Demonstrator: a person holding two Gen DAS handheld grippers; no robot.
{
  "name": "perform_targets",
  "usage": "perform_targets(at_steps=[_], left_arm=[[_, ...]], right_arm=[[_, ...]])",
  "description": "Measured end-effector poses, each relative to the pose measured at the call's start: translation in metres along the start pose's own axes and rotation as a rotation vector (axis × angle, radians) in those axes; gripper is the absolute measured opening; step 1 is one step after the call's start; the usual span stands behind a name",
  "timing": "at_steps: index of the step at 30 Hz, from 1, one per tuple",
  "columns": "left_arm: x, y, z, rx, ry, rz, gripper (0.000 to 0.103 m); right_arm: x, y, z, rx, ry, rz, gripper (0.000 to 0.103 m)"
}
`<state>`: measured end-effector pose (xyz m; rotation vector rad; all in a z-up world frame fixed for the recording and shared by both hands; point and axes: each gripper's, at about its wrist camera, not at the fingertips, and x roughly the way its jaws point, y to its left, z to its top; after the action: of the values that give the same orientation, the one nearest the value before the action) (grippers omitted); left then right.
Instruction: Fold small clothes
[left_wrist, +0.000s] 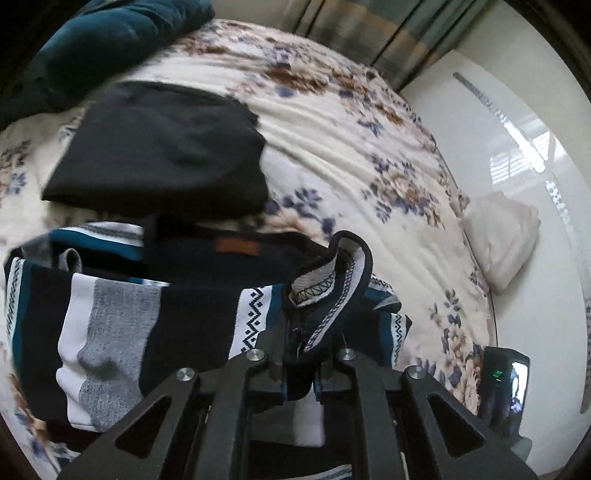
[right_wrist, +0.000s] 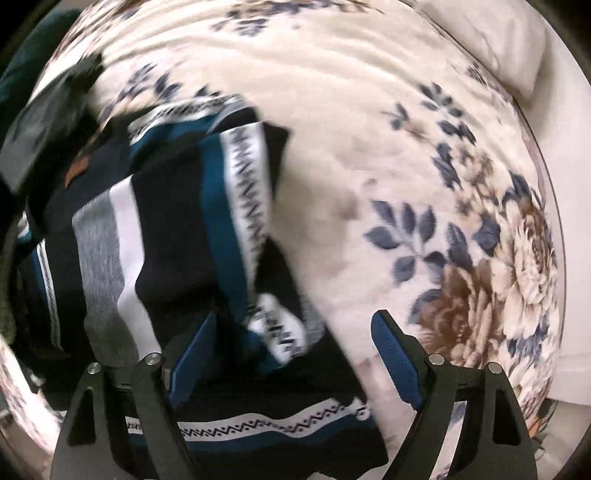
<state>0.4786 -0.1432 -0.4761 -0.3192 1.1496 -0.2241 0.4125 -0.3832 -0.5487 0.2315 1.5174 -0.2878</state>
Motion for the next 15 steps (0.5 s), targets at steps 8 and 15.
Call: perform_targets(at_steps=[8, 15], left_arm=[[-0.012, 0.012, 0.001, -0.043, -0.01, 0.074, 0.07], [-0.072, 0.09, 0.005, -0.05, -0.138, 0.36, 0.092]], right_arm=[[-0.017, -0.036, 0.019, 0.077, -0.041, 0.215, 0.087], [-0.033, 0.001, 0.03, 0.066, -0.045, 0.448, 0.087]])
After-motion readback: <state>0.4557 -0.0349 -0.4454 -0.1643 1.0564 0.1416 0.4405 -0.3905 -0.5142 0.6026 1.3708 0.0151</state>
